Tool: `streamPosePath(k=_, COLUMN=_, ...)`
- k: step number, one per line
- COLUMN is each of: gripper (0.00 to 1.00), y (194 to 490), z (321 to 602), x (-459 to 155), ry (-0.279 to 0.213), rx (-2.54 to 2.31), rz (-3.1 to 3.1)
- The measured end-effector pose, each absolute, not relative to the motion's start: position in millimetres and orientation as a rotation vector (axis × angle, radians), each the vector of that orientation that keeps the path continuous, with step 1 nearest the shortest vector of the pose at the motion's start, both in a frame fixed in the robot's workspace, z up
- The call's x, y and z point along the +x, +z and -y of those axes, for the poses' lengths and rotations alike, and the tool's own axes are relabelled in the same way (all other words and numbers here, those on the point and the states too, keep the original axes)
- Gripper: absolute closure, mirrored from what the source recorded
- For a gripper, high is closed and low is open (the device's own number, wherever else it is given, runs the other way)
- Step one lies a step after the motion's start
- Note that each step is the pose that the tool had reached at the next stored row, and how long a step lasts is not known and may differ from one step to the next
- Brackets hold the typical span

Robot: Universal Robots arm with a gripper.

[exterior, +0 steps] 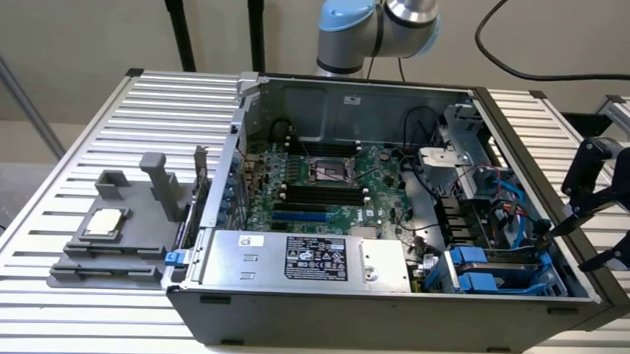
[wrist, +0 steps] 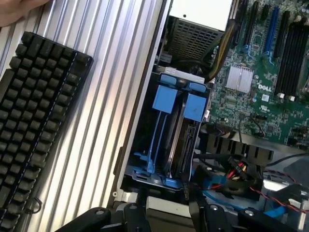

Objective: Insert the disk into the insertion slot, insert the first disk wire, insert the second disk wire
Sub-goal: 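Insert the first disk wire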

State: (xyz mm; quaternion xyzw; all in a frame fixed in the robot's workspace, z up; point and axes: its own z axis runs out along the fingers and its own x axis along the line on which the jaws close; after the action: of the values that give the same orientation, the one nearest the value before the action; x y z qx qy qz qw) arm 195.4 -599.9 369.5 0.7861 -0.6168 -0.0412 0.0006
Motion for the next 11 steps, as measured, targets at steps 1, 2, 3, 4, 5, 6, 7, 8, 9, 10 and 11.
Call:
streamPosePath(k=1, gripper=0.54, y=367.6, z=600.5, x=195.2, ry=-0.131, rx=2.472, rz=1.932)
streamPosePath(k=2, gripper=0.54, y=365.9, z=600.9, x=194.6, ry=-0.131, rx=2.476, rz=1.927)
streamPosePath(k=3, gripper=0.54, y=364.2, z=601.0, x=193.5, ry=-0.131, rx=2.479, rz=1.922)
streamPosePath(k=4, gripper=0.54, y=362.5, z=601.1, x=191.9, ry=-0.131, rx=2.482, rz=1.918)
streamPosePath(k=5, gripper=0.54, y=360.5, z=601.2, x=190.0, ry=-0.131, rx=2.485, rz=1.914)
streamPosePath(k=6, gripper=0.54, y=358.6, z=601.2, x=187.7, ry=-0.131, rx=2.488, rz=1.911)
streamPosePath(k=7, gripper=0.54, y=357.1, z=601.2, x=185.1, ry=-0.131, rx=2.491, rz=1.907)
streamPosePath(k=8, gripper=0.54, y=356.3, z=601.2, x=182.2, ry=-0.132, rx=2.494, rz=1.903)
streamPosePath(k=9, gripper=0.54, y=356.1, z=601.2, x=179.6, ry=-0.131, rx=2.496, rz=1.899)
streamPosePath(k=10, gripper=0.54, y=356.2, z=601.2, x=177.2, ry=-0.131, rx=2.499, rz=1.895)
streamPosePath(k=11, gripper=0.54, y=356.1, z=601.2, x=175.7, ry=-0.131, rx=2.503, rz=1.890)
